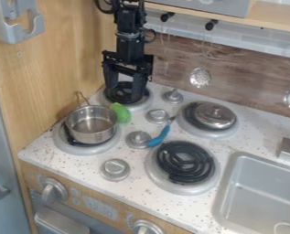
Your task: Switch pot to right burner
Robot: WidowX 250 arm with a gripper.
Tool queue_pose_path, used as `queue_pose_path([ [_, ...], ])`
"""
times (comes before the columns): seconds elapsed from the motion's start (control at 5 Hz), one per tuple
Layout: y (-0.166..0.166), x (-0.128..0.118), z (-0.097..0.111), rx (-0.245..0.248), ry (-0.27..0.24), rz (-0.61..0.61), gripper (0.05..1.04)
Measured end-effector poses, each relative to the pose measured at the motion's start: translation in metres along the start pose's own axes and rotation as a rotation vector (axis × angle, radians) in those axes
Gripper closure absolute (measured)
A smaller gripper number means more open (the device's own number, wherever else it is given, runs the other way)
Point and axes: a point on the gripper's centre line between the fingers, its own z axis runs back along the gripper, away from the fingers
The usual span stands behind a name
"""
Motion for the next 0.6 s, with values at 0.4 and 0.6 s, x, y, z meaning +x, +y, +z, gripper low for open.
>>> queue_pose_path([
  [0.4, 0.002, -0.017, -0.036, -0.025, 0.089, 0.012, 0.083],
  [0.6, 0.001, -0.029, -0.046, -0.016, 0.131, -0.007, 0.083],
])
